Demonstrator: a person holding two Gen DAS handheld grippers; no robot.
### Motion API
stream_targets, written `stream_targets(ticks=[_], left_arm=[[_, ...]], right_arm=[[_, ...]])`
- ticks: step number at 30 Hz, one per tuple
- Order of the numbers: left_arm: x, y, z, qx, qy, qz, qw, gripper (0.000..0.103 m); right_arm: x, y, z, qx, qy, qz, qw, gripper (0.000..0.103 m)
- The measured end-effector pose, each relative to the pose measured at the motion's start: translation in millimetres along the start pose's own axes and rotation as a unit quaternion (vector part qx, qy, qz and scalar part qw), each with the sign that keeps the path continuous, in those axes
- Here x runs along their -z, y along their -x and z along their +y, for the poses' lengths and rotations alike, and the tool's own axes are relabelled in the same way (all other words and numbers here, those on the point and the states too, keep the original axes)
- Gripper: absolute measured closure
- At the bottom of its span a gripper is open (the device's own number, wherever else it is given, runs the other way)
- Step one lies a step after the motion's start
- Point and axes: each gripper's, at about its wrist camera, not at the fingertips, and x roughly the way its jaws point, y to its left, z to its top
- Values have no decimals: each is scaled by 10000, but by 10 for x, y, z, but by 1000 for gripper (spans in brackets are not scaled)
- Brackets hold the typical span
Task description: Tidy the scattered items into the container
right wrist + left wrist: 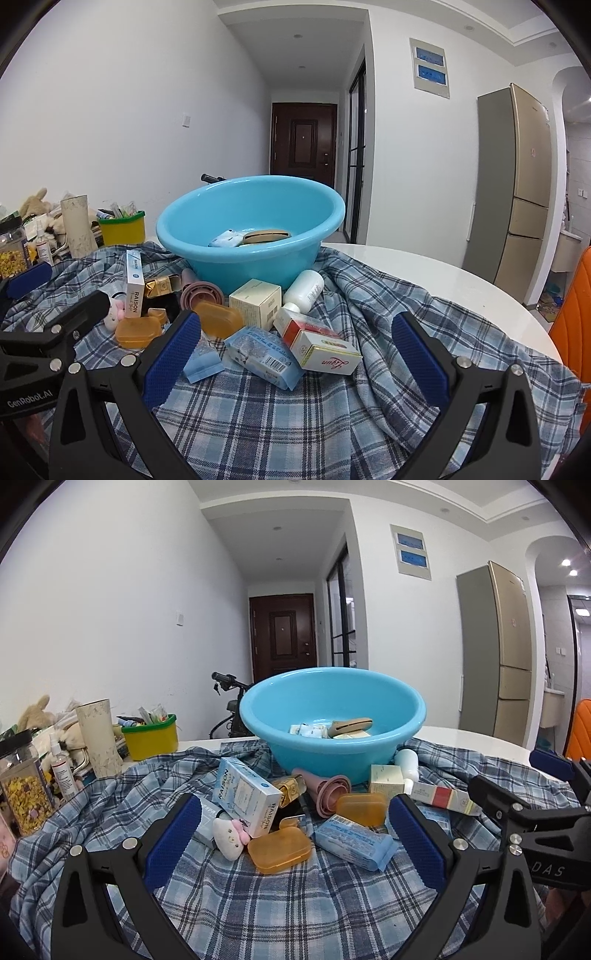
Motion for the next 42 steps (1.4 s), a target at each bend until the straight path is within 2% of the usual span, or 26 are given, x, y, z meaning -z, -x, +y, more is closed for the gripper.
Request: stream_targets(ticks=[4, 8, 13, 16, 20, 33, 36, 42], left_arm=[[-101, -9, 47, 59, 191, 148, 9997, 0], [-230, -76, 143, 126, 489, 547, 9972, 0], [-415, -152, 195, 65, 461, 933, 9946, 0], [-548, -195, 221, 221, 508, 1144, 9919, 0], [-724, -301, 272, 631, 779, 1456, 9842, 0], [-1318, -547, 252, 326, 296, 1679, 9848, 0], [-1418, -631, 274, 234, 240, 1790, 9833, 0], [-1579, -667, 298, 144, 82, 1763, 9842, 0]], right_arm=[[-126, 25, -6, 51, 136, 12, 9999, 0], [-267, 22, -20, -69, 134, 152, 9998, 0], [-482, 15, -67, -112, 89, 329, 9994, 0], [-615, -66, -143, -301, -113, 679, 9972, 0], [-765, -187, -241, -677, -348, 1019, 9919, 0], [-1331, -395, -240, -503, 8, 1321, 9900, 0], [-1442, -464, -243, -595, 23, 1466, 9874, 0], [-1599, -595, -251, -768, 47, 1705, 9824, 0]])
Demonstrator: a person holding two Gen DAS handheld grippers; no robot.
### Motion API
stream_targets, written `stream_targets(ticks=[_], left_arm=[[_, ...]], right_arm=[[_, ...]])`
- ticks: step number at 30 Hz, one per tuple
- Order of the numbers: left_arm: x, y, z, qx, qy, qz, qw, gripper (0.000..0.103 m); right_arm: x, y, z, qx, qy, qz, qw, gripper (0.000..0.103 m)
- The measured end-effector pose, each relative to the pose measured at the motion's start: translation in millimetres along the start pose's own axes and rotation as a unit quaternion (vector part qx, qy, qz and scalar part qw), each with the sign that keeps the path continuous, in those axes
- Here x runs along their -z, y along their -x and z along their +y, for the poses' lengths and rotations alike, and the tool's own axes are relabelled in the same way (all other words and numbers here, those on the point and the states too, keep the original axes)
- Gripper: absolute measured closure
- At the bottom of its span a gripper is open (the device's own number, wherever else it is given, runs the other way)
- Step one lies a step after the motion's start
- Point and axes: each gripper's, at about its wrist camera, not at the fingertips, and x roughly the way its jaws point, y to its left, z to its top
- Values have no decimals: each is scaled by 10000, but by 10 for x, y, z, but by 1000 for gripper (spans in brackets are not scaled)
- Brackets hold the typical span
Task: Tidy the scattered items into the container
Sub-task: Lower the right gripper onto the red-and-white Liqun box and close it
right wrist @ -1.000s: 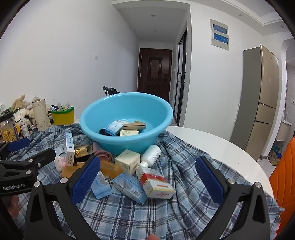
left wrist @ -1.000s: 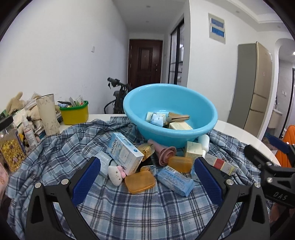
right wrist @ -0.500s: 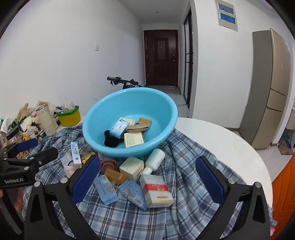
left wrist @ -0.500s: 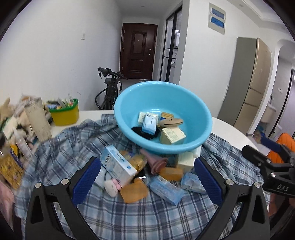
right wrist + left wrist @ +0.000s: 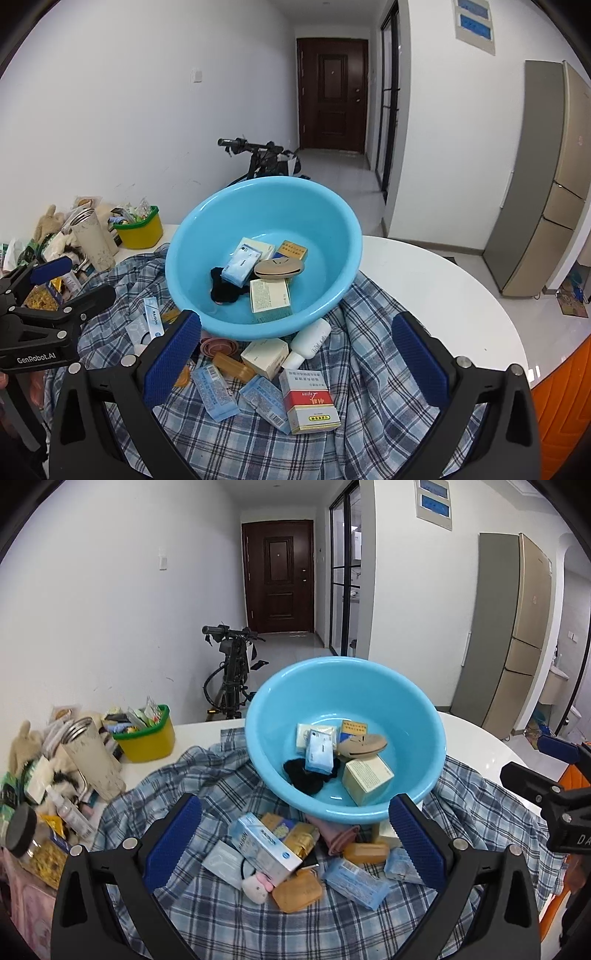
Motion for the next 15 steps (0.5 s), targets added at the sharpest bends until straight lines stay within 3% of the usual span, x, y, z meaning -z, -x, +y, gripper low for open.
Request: stream_targets(ticks=[8, 15], left_arm=[[-91, -8, 2, -43, -129, -7, 9999, 0], [-15, -40, 12, 89, -129, -9, 9999, 0]], right_arm=[[-112, -33, 37, -124, 141, 139, 9997, 0], [1, -133, -11, -222, 102, 270, 9993, 0]])
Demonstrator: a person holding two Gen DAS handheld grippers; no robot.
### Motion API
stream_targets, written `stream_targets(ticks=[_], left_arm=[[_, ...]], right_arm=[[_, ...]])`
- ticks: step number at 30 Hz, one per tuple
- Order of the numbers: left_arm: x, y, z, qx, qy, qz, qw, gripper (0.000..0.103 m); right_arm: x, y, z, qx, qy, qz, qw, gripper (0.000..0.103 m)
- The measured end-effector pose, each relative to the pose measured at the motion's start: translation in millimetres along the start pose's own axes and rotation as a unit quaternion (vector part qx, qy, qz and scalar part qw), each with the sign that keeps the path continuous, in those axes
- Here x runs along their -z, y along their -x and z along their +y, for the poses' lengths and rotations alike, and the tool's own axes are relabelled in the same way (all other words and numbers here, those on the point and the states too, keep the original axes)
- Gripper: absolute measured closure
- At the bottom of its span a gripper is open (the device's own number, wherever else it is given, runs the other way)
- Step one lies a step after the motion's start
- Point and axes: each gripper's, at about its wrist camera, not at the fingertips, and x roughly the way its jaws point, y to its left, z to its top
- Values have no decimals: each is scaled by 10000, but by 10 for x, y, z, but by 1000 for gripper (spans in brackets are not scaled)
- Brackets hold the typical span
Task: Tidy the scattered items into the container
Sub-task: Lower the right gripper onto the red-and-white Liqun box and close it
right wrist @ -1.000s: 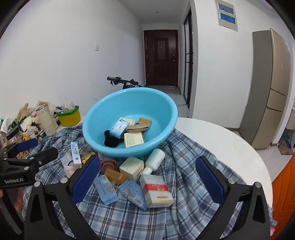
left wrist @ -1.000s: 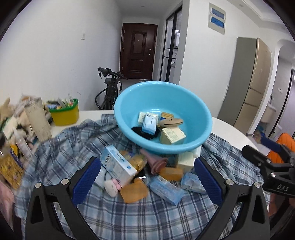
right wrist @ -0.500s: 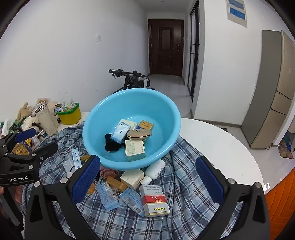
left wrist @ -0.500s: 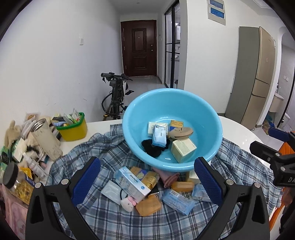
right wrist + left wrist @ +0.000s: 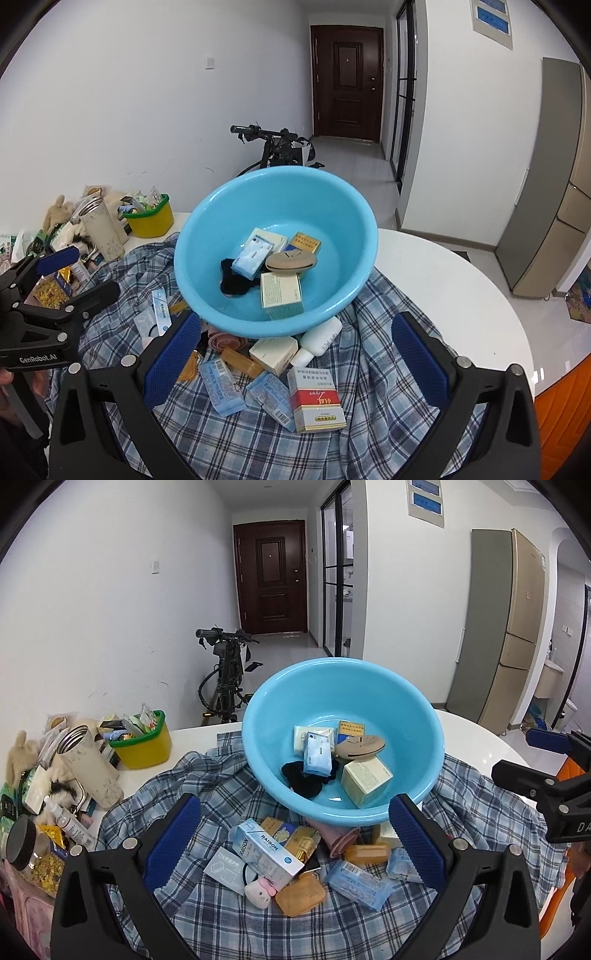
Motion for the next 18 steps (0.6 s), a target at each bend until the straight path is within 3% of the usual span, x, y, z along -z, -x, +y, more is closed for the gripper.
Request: stream_targets(ticks=[8, 18], left_arm=[[237, -149, 48, -60, -225, -11, 9997, 0], [494, -417, -7, 309, -238, 396, 9985, 0]], right_arm=[[247, -225, -133, -140, 15, 353, 9993, 1], [618, -725, -362, -734, -470, 1120, 9899, 19]])
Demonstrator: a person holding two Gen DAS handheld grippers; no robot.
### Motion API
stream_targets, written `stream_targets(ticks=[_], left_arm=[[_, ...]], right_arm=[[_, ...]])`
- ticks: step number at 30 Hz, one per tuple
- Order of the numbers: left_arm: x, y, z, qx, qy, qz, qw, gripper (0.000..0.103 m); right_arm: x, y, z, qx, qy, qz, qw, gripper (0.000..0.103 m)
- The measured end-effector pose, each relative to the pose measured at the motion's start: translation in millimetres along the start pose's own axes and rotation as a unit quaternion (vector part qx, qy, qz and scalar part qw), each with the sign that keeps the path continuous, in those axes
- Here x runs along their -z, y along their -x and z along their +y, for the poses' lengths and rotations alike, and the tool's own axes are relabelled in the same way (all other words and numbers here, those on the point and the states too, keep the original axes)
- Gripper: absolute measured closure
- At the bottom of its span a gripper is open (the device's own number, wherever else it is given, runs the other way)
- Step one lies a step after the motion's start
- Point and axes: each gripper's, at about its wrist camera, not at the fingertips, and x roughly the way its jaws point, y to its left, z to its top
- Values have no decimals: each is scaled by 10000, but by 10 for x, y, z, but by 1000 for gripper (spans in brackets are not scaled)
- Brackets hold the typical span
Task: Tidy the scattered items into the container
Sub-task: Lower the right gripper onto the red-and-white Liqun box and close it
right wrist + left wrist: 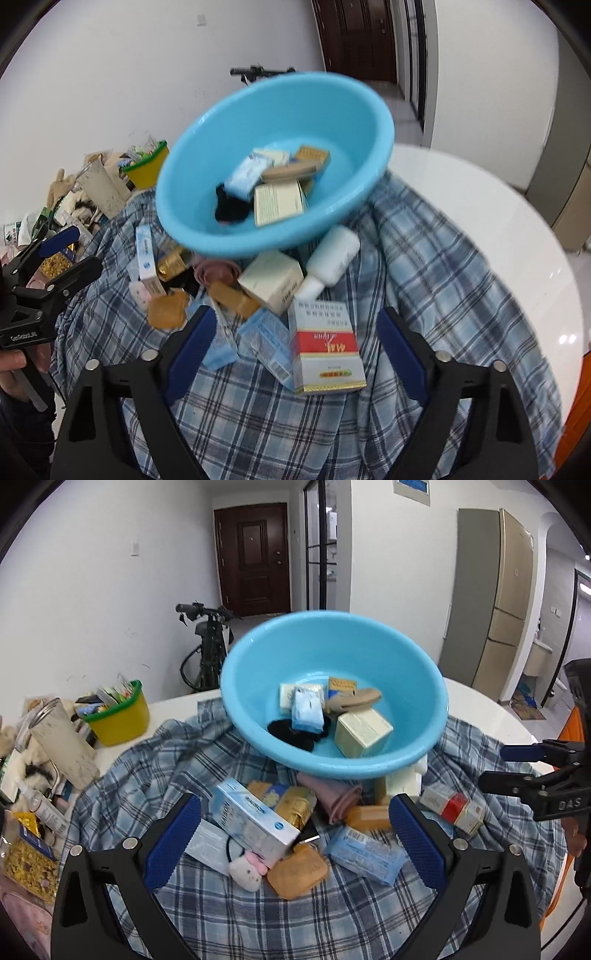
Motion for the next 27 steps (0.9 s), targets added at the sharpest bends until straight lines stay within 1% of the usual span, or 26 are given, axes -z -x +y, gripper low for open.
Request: stream_targets(ticks=[2, 3, 5, 7, 9, 10, 12, 15, 17, 19, 22, 27], left_arm=[[32, -46, -32, 21, -44, 52, 10000, 1], [49, -67, -40, 57, -37, 67, 10000, 4], [69, -110, -53, 137, -24, 141, 9998, 10], [91, -150, -69, 182, -29, 201, 9996, 11], [112, -169, -89, 189, -59, 199, 9996, 17], [115, -182, -97, 190, -72, 219, 9996, 18], [124, -209, -106, 189, -79, 258, 9995, 18], [131, -232, -108, 154, -98, 270, 9995, 18], [135, -237, -110, 158, -88, 273, 9995, 18], [145, -249, -112, 194, -80, 283, 9994, 18], [169, -271, -119, 213, -109, 312, 9992, 18], [215, -329, -123, 199, -172, 394, 9989, 18]], right_arm=[[25, -88, -78, -150, -109, 120, 9998, 22], [32, -123, -110, -251, -163, 183, 9994, 25], [46, -194, -184, -427, -306, 302, 9982, 25], [56, -256, -230, -512, -346, 360, 9974, 26], [58, -307, -250, -588, -332, 393, 9969, 28], [60, -338, -259, -602, -325, 432, 9967, 29], [61, -403, -269, -536, -271, 511, 9969, 29], [75, -505, -283, -491, -200, 670, 9963, 36], [94, -570, -295, -488, -185, 764, 9957, 38], [113, -642, -310, -511, -199, 842, 9949, 43], [127, -703, -351, -461, -243, 859, 9949, 43], [142, -775, -384, -541, -301, 940, 9936, 43]])
